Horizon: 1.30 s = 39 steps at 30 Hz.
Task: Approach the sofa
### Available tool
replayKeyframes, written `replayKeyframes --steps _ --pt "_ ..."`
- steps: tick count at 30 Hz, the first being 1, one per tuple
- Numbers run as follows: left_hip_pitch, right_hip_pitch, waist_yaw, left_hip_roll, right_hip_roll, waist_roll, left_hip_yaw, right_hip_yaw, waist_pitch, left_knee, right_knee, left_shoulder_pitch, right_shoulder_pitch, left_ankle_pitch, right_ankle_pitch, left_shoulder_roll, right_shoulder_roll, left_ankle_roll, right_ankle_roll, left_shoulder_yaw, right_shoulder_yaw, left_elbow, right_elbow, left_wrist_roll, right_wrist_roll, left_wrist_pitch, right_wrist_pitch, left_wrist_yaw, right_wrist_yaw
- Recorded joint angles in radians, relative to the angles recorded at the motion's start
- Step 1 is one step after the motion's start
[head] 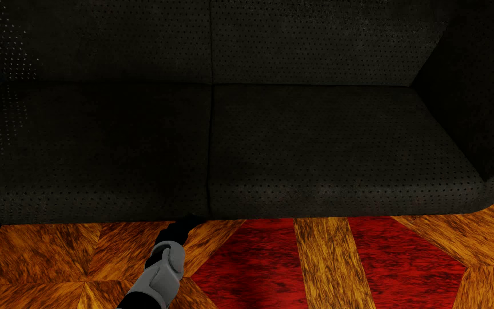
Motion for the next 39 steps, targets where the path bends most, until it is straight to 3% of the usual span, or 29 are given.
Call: replayKeyframes --steps 4,7,10,11,14,16,19,21,28,34,39 --pt "0.033 0.037 0.013 0.050 0.051 0.019 0.035 0.004 -0.017 -0.034 -0.087 0.136 -0.101 -0.009 0.029 -0.042 -0.019 -0.017 0.040 0.064 0.027 0.045 -0.107 -0.060 -0.014 0.026 -0.041 0.005 -0.037" --pt "0.071 0.070 0.020 0.087 0.100 0.037 0.080 0.043 -0.029 -0.058 -0.151 0.247 -0.164 -0.015 0.051 -0.066 0.010 -0.030 0.023 0.031 0.039 0.213 -0.185 -0.069 0.031 0.112 -0.095 -0.095 -0.115" --pt "0.098 0.088 0.022 0.109 0.125 0.054 0.111 0.068 -0.033 -0.066 -0.172 0.352 -0.192 -0.024 0.054 -0.110 0.016 -0.039 0.019 0.000 0.081 0.357 -0.228 -0.084 0.041 0.207 -0.139 -0.211 -0.103" --pt "0.103 0.089 0.024 0.115 0.130 0.059 0.118 0.075 -0.032 -0.065 -0.172 0.391 -0.194 -0.028 0.052 -0.119 0.019 -0.042 0.018 0.007 0.095 0.357 -0.234 -0.095 0.042 0.210 -0.143 -0.219 -0.099" --pt "0.113 0.096 0.037 0.124 0.137 0.074 0.121 0.076 -0.027 -0.060 -0.165 0.497 -0.175 -0.037 0.041 -0.106 0.024 -0.049 0.017 -0.027 0.111 0.300 -0.204 -0.059 0.051 0.150 -0.121 -0.231 -0.093" --pt "0.112 0.104 0.045 0.123 0.134 0.082 0.106 0.061 -0.023 -0.055 -0.159 0.522 -0.156 -0.040 0.032 -0.103 0.032 -0.051 0.015 0.010 0.089 0.263 -0.138 -0.078 0.051 0.144 -0.079 -0.203 -0.087" --pt "0.102 0.116 0.048 0.109 0.117 0.088 0.063 0.019 -0.017 -0.049 -0.145 0.459 -0.138 -0.039 0.015 -0.086 0.048 -0.053 0.012 0.005 0.003 0.245 -0.009 -0.050 0.062 0.163 0.019 -0.190 -0.077" --pt "0.093 0.121 0.044 0.095 0.101 0.089 0.030 -0.012 -0.014 -0.046 -0.133 0.388 -0.122 -0.037 0.003 -0.065 0.054 -0.054 0.011 0.004 -0.033 0.233 0.054 -0.033 0.059 0.150 0.058 -0.185 -0.065" --pt "0.066 0.103 0.019 0.072 0.077 0.088 -0.006 -0.045 -0.005 -0.044 -0.114 0.211 -0.098 -0.028 -0.004 -0.038 0.058 -0.052 0.009 -0.001 -0.068 0.101 -0.020 -0.016 0.034 0.067 -0.018 -0.077 -0.059" --pt "0.060 0.047 0.010 0.096 0.102 0.094 0.070 0.033 0.004 -0.048 -0.106 0.187 -0.143 -0.029 0.016 -0.036 0.031 -0.048 0.012 -0.068 -0.039 0.112 -0.156 -0.008 0.020 0.063 -0.086 -0.089 -0.085" --pt "0.063 -0.037 0.005 0.144 0.159 0.100 0.221 0.178 0.014 -0.044 -0.094 0.255 -0.168 -0.043 0.042 -0.040 0.018 -0.047 0.032 -0.172 0.014 0.193 -0.227 -0.006 0.040 0.078 -0.112 -0.144 -0.107"
